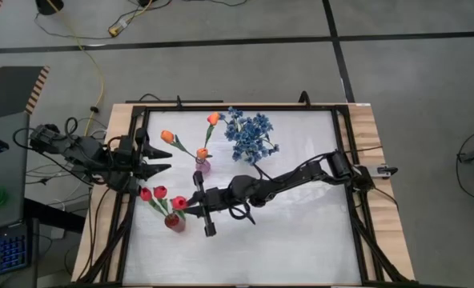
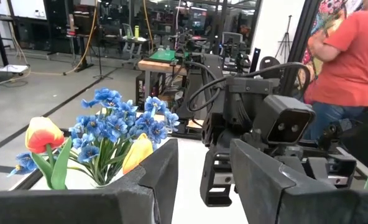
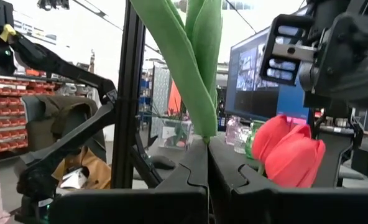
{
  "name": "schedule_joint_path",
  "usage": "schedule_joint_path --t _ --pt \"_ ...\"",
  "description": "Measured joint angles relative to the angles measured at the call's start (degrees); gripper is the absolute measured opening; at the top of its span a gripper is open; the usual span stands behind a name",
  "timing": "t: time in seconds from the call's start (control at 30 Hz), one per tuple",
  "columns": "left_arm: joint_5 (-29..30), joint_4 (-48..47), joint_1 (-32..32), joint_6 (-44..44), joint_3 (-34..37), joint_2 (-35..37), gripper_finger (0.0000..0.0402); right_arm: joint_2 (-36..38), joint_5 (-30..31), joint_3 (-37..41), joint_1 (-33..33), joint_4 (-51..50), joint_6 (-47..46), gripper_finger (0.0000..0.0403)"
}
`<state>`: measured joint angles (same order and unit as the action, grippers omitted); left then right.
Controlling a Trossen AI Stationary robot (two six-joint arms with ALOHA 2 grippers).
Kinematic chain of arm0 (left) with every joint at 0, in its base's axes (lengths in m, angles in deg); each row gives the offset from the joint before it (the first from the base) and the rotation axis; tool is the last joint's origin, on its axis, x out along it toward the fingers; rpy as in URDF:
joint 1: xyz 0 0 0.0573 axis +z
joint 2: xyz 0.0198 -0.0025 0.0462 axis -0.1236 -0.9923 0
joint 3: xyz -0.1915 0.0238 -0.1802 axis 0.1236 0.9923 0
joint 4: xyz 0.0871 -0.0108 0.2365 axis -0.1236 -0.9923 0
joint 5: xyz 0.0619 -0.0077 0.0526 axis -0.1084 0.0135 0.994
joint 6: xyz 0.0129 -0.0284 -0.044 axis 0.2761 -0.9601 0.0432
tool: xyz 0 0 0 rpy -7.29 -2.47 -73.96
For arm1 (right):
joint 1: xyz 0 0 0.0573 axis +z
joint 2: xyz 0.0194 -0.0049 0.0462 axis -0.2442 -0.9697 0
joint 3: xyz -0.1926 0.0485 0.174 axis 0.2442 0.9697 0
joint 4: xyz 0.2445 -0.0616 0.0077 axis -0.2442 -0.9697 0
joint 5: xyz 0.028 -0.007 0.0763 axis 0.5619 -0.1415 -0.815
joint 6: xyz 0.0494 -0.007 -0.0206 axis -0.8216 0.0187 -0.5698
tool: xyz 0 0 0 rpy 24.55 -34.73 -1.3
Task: Sort flowers into vase by color
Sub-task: Put the red tulip into the red vase
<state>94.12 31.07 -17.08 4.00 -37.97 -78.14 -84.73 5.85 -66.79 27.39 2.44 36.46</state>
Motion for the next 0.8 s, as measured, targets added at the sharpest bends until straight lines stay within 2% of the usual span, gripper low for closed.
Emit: schedule_joint_path --t 0.33,0.47,0.8 --pt "0.0 0.0 0.0 0.0 0.0 0.0 0.0132 -0.2 0.0 -0.1 0.0 -0.5 0.0 0.0021" --pt "0.0 0.0 0.0 0.0 0.0 0.0 0.0132 -3.4 0.0 -2.7 0.0 2.0 0.0 0.0021" --pt "0.0 0.0 0.0 -0.5 0.0 0.0 0.0132 -5.5 0.0 -5.2 0.1 -1.7 0.0 0.0021"
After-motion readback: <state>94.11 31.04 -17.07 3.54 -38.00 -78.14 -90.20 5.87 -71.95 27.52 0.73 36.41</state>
